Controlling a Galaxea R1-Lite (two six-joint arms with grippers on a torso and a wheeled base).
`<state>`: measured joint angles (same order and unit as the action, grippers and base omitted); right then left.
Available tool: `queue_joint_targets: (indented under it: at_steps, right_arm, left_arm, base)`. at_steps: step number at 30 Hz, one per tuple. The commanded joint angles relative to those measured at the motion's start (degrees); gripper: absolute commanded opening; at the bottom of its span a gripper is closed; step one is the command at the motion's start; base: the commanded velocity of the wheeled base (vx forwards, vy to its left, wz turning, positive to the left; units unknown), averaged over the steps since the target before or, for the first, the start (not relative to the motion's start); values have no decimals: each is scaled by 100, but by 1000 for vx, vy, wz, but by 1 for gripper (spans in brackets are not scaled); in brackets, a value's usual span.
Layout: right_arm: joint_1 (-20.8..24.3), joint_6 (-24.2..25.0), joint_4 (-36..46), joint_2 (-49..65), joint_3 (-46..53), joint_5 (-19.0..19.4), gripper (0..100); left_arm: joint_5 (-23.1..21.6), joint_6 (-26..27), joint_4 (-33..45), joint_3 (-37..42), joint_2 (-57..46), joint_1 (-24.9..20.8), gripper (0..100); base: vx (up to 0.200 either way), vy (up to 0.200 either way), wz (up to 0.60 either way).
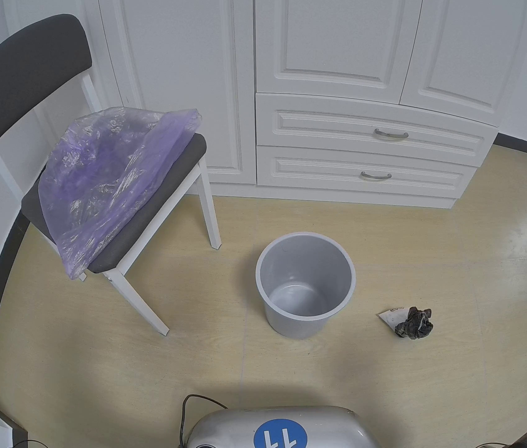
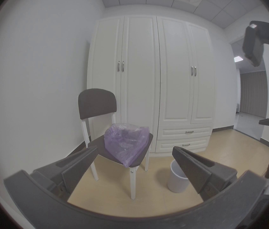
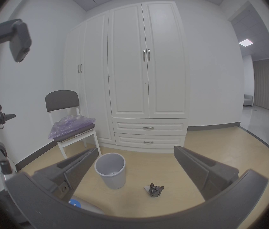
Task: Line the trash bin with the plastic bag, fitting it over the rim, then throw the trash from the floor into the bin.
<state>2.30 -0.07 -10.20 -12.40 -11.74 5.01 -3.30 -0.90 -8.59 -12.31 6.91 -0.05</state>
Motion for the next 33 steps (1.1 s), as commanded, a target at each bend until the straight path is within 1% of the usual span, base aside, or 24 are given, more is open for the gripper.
queue_joint_targets:
  at_steps: [1,2,3,4,5,8,9,10,11,13,14,15,17,18,20,24,31,33]
  right_arm:
    - [209,139,-122,-3401,-1779,0,100]
    - [218,201,-280,-3972,-1955,0,100]
    - [218,201,-307,-4025,-1973,0,100]
    - [262,280,-632,-4508,-2008,-9,100]
    - [288,333,-861,-4710,-1973,-18,100]
    - [332,473,-1309,-4983,-1788,-35,100]
    - [350,482,-1432,-5044,-1744,-53,100]
    - [350,482,-1432,-5044,-1744,-53,100]
    - [358,464,-1467,-5071,-1700,-70,100]
    - [358,464,-1449,-5053,-1682,-62,100]
    - [358,464,-1449,-5053,-1682,-62,100]
    - [358,464,-1423,-5027,-1674,-53,100]
    - [358,456,-1423,-5036,-1674,-44,100]
    - [358,456,-1414,-5071,-1665,-35,100]
    - [358,456,-1423,-5106,-1621,-35,100]
    - [358,368,-1432,-5123,-1542,-9,100]
    - [358,289,-1432,-5123,-1472,-9,100]
    - [358,289,-1432,-5132,-1472,0,100]
  left_arm:
    - [163,257,490,-1353,3035,102,100]
    - [392,407,473,-1564,3765,93,100]
    - [418,424,473,-1590,3826,84,100]
    - [700,741,438,-1854,4529,40,100]
    - [849,925,411,-1994,4863,5,100]
    - [1165,1321,297,-2267,5619,-232,100]
    - [1315,1435,227,-2355,5874,-399,100]
    - [1315,1435,227,-2355,5874,-399,100]
    - [1622,1514,191,-2478,6243,-733,100]
    - [1886,1532,200,-2627,6639,-1032,100]
    - [1886,1532,200,-2627,6639,-1032,100]
    - [2106,1532,191,-2768,7034,-1287,100]
    - [2167,1532,191,-2821,7175,-1340,100]
    - [2264,1532,191,-2944,7500,-1375,100]
    - [2352,1532,191,-3075,7834,-1375,100]
    - [2387,1540,191,-3260,8335,-1340,100]
    - [2413,1593,191,-3532,8739,-1217,100]
    - [2554,1707,183,-3620,8819,-1094,100]
  base:
    - [0,0,0]
    - [0,0,0]
    - [0,0,0]
    - [0,0,0]
    - [0,0,0]
    - [0,0,0]
    - [0,0,0]
    - [0,0,0]
    - [0,0,0]
    - [0,0,0]
    - [0,0,0]
    - [0,0,0]
    - [0,0,0]
    - [0,0,0]
    - [0,0,0]
    - [0,0,0]
    - [0,0,0]
    - [0,0,0]
